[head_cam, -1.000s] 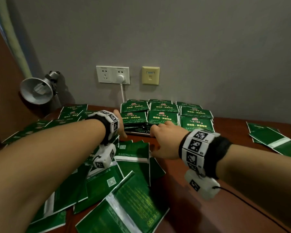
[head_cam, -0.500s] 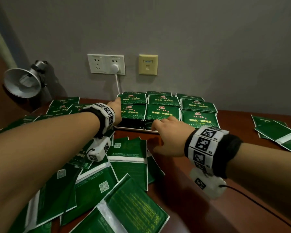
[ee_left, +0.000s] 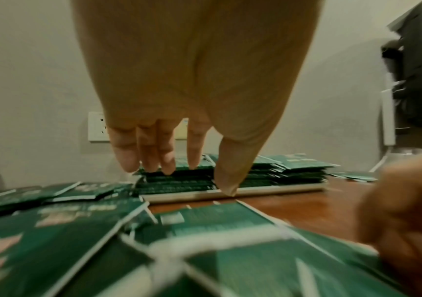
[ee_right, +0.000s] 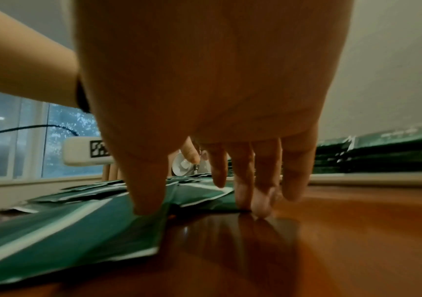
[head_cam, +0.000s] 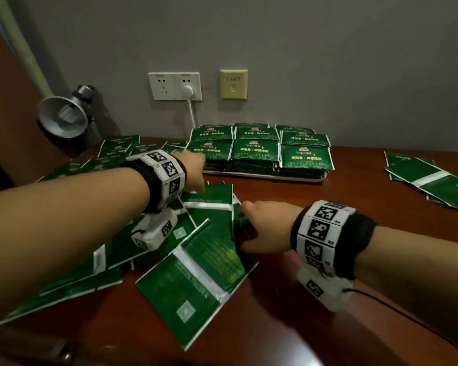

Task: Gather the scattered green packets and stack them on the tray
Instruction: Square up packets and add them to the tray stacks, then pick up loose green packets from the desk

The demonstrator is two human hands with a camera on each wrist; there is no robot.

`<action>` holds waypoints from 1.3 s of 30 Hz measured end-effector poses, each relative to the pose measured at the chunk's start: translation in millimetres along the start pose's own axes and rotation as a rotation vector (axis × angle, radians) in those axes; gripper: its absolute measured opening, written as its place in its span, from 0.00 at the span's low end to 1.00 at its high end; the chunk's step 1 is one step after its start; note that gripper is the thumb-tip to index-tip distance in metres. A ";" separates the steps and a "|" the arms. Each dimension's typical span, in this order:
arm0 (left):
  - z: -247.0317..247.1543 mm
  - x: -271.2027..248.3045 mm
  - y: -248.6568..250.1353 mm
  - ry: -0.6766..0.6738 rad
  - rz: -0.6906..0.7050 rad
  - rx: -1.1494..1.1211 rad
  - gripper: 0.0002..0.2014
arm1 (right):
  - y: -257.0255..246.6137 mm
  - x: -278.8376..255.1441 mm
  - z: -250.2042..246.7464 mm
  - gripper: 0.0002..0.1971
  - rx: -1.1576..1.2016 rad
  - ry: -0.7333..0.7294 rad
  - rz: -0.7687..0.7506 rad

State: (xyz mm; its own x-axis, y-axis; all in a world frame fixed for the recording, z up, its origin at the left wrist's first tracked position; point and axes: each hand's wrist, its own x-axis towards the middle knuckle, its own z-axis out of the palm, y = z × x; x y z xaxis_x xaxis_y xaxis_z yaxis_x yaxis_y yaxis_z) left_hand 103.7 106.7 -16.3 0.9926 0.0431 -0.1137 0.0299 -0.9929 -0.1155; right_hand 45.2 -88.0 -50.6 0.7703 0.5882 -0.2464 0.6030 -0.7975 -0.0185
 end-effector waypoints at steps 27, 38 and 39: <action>49.7 -76.6 35.3 -0.059 0.036 0.007 0.37 | 13.7 -83.7 39.9 0.24 0.045 0.049 0.125; 54.9 -85.0 35.4 -0.084 0.078 0.022 0.16 | 12.2 -76.0 42.4 0.27 0.115 0.016 0.168; 51.8 -88.1 32.9 -0.105 0.092 -0.010 0.15 | 11.6 -76.5 42.1 0.26 0.114 0.017 0.169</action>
State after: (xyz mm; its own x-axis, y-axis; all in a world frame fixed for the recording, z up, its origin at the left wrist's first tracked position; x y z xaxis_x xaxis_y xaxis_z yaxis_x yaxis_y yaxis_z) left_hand 11.1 75.9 -61.2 0.9733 -0.0371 -0.2264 -0.0590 -0.9941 -0.0905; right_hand -15.4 -147.9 -72.8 0.8625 0.4460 -0.2391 0.4382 -0.8945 -0.0880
